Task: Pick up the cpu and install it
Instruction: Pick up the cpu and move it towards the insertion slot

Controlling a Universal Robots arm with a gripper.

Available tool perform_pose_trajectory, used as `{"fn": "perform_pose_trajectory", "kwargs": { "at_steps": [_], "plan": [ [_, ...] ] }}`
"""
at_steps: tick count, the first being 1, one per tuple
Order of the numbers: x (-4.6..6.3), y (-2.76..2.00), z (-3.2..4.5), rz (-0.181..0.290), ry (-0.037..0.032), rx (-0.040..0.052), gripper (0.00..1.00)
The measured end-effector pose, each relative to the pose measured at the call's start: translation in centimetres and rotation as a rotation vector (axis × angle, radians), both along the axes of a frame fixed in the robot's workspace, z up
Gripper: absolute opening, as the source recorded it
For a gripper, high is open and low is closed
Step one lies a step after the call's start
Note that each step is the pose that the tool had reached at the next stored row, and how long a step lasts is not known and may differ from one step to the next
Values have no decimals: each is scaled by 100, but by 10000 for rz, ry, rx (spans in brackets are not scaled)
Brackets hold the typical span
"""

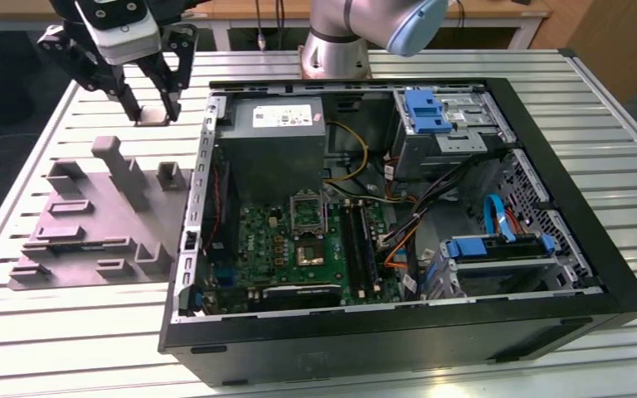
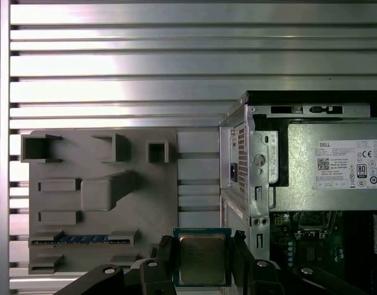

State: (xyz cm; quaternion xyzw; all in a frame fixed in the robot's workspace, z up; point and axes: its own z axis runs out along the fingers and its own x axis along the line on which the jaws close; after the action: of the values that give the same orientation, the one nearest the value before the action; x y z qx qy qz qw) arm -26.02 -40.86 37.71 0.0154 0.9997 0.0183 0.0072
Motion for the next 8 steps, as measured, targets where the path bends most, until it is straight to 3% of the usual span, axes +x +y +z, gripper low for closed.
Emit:
{"fn": "perform_pose_trajectory", "kwargs": {
  "at_steps": [8],
  "plan": [
    [24,0,0,1,0,0,47]
  ]
}}
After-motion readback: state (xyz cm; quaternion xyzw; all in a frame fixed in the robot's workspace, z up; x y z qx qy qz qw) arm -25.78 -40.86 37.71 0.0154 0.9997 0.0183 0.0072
